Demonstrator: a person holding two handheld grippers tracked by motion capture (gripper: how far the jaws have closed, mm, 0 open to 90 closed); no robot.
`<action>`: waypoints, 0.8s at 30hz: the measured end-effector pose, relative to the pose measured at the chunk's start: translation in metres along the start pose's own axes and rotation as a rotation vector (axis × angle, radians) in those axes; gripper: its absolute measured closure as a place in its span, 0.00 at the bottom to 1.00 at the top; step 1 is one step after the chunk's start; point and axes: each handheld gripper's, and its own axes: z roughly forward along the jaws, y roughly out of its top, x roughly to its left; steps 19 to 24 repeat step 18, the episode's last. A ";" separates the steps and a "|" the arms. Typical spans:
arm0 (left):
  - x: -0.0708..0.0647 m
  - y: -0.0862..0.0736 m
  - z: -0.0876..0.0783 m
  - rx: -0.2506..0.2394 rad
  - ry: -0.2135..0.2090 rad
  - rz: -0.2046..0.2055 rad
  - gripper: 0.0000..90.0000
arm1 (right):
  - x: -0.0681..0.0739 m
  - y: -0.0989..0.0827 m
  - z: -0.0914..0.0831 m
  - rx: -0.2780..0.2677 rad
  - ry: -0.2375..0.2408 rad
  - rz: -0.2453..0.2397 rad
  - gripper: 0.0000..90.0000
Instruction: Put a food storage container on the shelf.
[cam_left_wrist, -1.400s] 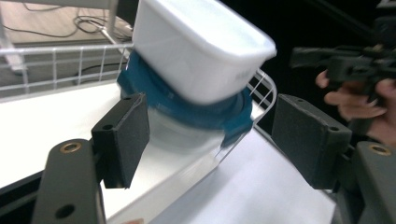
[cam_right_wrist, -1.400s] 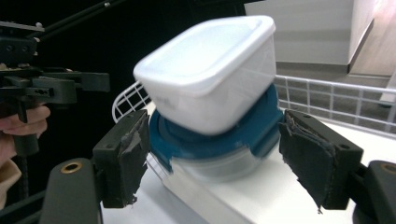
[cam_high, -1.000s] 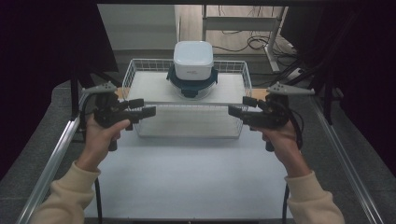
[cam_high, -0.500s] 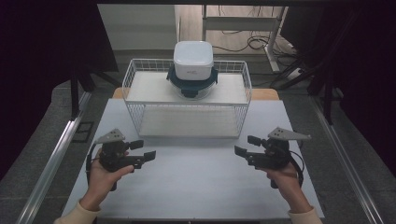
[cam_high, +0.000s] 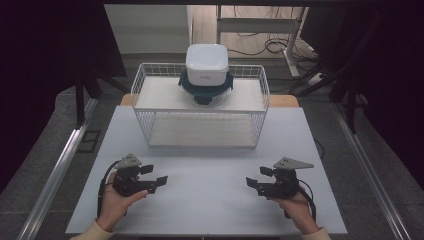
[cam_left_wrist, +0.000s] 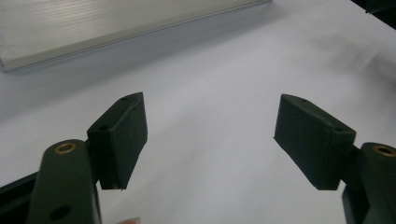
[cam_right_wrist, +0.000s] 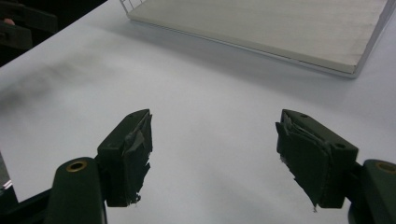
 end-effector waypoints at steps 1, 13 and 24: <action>0.000 0.000 -0.001 -0.002 0.002 -0.002 0.28 | 0.001 0.000 0.000 -0.004 -0.002 -0.005 0.30; 0.001 -0.002 -0.007 -0.025 0.019 -0.003 0.27 | 0.001 -0.005 0.000 -0.020 -0.037 -0.017 0.30; 0.003 -0.001 -0.005 -0.023 0.018 -0.004 0.26 | 0.002 -0.005 -0.006 -0.041 -0.048 -0.026 0.30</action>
